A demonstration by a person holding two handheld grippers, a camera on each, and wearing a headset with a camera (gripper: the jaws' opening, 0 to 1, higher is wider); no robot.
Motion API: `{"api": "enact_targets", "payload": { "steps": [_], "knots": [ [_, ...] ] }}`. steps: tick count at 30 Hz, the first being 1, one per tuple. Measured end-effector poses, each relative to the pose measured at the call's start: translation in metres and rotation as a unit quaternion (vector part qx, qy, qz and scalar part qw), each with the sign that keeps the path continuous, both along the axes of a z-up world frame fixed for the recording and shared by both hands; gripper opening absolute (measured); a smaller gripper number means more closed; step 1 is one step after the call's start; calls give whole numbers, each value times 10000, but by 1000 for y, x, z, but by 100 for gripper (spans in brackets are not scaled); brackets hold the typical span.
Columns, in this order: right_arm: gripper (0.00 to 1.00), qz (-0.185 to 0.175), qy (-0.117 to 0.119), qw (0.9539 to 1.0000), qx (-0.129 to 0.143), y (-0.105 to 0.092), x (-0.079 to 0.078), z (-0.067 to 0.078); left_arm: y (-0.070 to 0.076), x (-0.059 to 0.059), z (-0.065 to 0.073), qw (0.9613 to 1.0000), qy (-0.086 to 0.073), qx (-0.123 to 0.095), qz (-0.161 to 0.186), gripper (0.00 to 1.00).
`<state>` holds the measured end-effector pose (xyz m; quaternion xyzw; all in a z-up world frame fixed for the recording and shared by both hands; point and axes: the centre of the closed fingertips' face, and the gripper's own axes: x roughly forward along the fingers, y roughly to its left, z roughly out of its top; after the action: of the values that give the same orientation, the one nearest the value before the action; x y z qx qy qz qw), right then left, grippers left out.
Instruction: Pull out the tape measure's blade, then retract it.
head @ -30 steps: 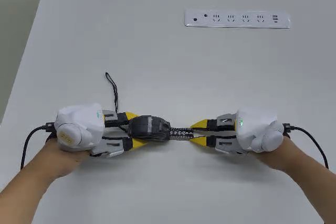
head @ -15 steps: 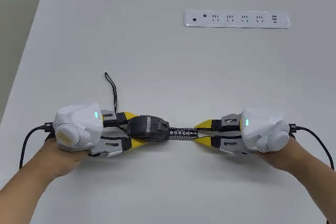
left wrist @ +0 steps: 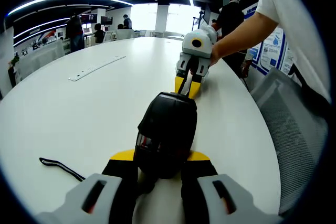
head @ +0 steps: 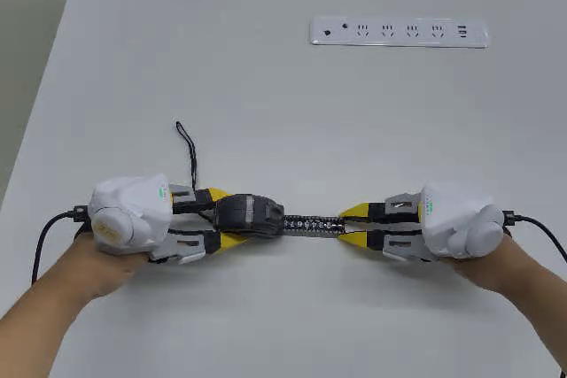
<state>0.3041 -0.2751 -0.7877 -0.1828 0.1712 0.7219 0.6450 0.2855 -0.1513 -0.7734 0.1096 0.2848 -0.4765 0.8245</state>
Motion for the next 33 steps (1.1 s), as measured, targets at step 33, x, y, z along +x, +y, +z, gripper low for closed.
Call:
{"api": "enact_targets", "payload": {
  "steps": [33],
  "knots": [
    [8,-180,149,9997,-2,-38,7,2,2,0,-4,10000,32,5,5,27]
  ]
}}
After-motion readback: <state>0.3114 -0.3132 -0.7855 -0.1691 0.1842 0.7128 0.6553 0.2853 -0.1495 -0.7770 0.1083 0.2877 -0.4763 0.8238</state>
